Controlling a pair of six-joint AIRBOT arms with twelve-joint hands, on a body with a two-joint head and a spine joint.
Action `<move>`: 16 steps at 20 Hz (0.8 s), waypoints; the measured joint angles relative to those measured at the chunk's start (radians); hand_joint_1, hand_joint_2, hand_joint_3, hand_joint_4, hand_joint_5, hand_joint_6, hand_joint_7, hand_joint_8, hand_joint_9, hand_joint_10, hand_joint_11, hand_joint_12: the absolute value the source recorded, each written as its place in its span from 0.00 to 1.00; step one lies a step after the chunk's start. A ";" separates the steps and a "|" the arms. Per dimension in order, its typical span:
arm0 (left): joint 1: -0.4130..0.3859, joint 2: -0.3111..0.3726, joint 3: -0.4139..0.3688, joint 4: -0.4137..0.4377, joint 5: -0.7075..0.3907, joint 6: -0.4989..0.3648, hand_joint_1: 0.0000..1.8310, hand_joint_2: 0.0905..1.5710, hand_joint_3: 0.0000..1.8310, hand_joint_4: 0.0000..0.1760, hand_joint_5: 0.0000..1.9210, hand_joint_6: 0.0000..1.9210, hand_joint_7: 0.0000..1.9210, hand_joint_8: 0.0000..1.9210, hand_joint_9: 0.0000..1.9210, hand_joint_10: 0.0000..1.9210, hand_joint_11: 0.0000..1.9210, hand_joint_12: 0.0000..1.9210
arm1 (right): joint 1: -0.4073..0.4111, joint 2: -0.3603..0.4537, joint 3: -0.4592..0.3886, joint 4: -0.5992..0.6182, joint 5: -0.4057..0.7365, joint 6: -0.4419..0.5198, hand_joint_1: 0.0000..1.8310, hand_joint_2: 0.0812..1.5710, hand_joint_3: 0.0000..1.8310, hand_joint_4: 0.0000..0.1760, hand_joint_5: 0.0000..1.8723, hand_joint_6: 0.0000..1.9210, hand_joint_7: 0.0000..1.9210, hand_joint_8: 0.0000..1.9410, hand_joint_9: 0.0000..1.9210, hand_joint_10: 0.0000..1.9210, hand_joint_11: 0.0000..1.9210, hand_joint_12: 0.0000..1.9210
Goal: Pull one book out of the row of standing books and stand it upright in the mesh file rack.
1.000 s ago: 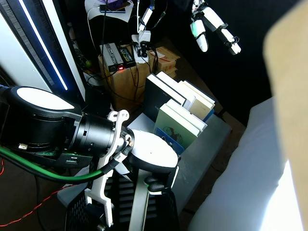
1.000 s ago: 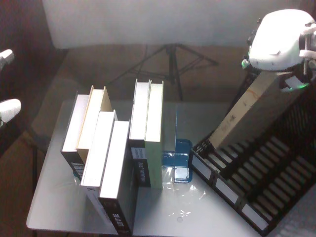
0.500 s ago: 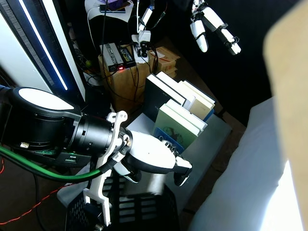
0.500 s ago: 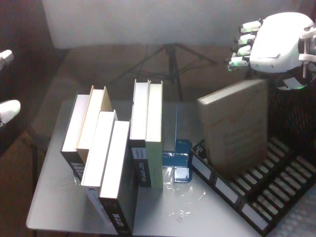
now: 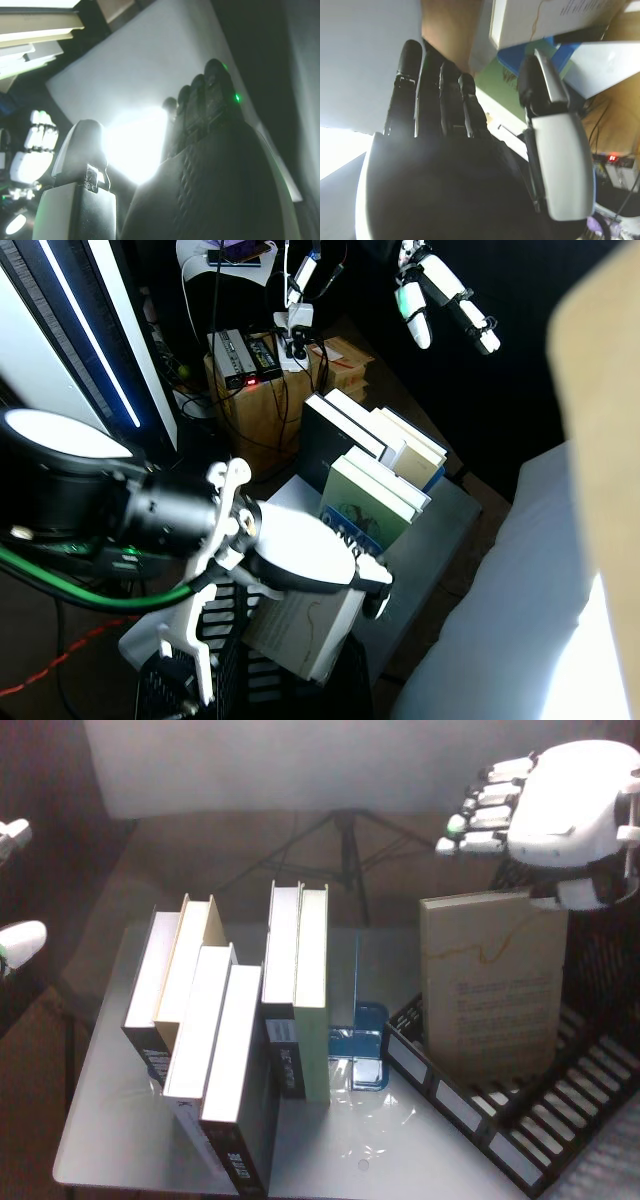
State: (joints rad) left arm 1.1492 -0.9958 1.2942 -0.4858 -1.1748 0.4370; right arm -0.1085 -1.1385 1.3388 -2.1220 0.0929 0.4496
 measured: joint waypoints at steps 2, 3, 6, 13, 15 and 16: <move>-0.010 0.000 -0.005 0.018 -0.010 -0.001 0.37 0.87 0.00 0.00 0.05 0.01 0.01 0.00 0.00 0.00 0.00 0.00 | 0.051 0.029 -0.022 0.079 0.082 0.000 0.29 0.88 0.00 0.23 0.00 0.00 0.00 0.00 0.00 0.00 0.00 0.12; -0.013 0.001 -0.011 0.022 -0.014 -0.002 0.36 0.87 0.00 0.00 0.04 0.00 0.00 0.00 0.00 0.00 0.00 0.00 | 0.069 0.040 -0.021 0.161 0.094 0.000 0.25 0.88 0.00 0.13 0.00 0.00 0.00 0.00 0.00 0.00 0.00 0.24; -0.026 0.004 -0.020 0.042 -0.032 -0.005 0.37 0.87 0.00 0.00 0.05 0.00 0.01 0.00 0.00 0.00 0.00 0.00 | 0.059 0.067 0.002 0.424 0.133 -0.047 0.23 0.88 0.00 0.15 0.00 0.00 0.00 0.00 0.01 0.00 0.00 0.23; -0.082 0.018 -0.046 0.153 -0.103 -0.028 0.31 0.89 0.00 0.38 0.00 0.00 0.00 0.00 0.00 0.00 0.00 0.23 | -0.183 0.154 -0.011 1.407 0.444 -0.455 0.17 0.88 0.00 0.00 0.00 0.00 0.00 0.00 0.00 0.37 0.00 0.60; -0.094 0.019 -0.050 0.193 -0.128 -0.040 0.29 0.90 0.00 0.50 0.00 0.00 0.00 0.00 0.00 0.00 0.00 0.18 | -0.261 0.184 -0.050 1.564 0.547 -0.521 0.16 0.88 0.00 0.02 0.00 0.00 0.00 0.00 0.00 0.37 0.00 0.63; -0.096 0.024 -0.060 0.214 -0.145 -0.047 0.25 0.90 0.00 0.71 0.00 0.00 0.00 0.00 0.00 0.00 0.00 0.01 | -0.298 0.196 -0.071 1.631 0.609 -0.546 0.21 0.86 0.00 0.06 0.00 0.00 0.00 0.00 0.00 0.39 0.00 0.72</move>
State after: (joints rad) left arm 1.0531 -0.9714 1.2343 -0.2718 -1.3197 0.3897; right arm -0.4065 -0.9424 1.2675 -0.4908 0.7017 -0.0959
